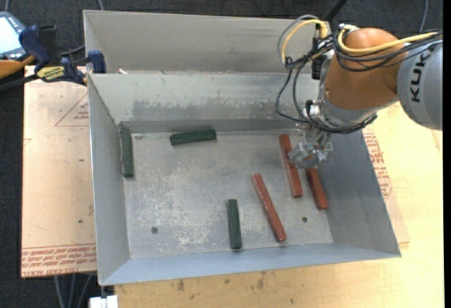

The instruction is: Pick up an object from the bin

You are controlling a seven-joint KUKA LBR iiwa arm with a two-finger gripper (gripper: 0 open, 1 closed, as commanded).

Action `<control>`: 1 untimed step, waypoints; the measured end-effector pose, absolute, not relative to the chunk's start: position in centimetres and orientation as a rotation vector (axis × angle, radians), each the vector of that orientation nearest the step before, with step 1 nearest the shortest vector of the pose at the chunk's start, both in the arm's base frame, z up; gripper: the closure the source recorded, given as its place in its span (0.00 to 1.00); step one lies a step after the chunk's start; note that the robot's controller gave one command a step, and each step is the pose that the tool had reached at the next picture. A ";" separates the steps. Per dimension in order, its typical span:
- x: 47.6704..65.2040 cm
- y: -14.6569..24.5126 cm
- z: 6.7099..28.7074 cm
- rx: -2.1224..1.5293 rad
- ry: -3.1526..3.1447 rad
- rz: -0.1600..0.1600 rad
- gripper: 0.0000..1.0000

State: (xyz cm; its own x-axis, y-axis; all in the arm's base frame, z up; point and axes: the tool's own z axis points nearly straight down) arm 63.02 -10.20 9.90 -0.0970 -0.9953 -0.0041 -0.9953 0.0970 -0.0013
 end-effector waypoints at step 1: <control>63.9 -9.3 18.0 -2.105 2.318 -0.011 1.00</control>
Offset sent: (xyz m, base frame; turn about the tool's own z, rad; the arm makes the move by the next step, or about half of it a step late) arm 0.0059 0.0078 0.0751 -0.0058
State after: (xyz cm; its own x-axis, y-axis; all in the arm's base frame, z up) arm 63.90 -9.33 17.96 -0.0961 -0.9954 -0.0026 -0.9953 0.0961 -0.0122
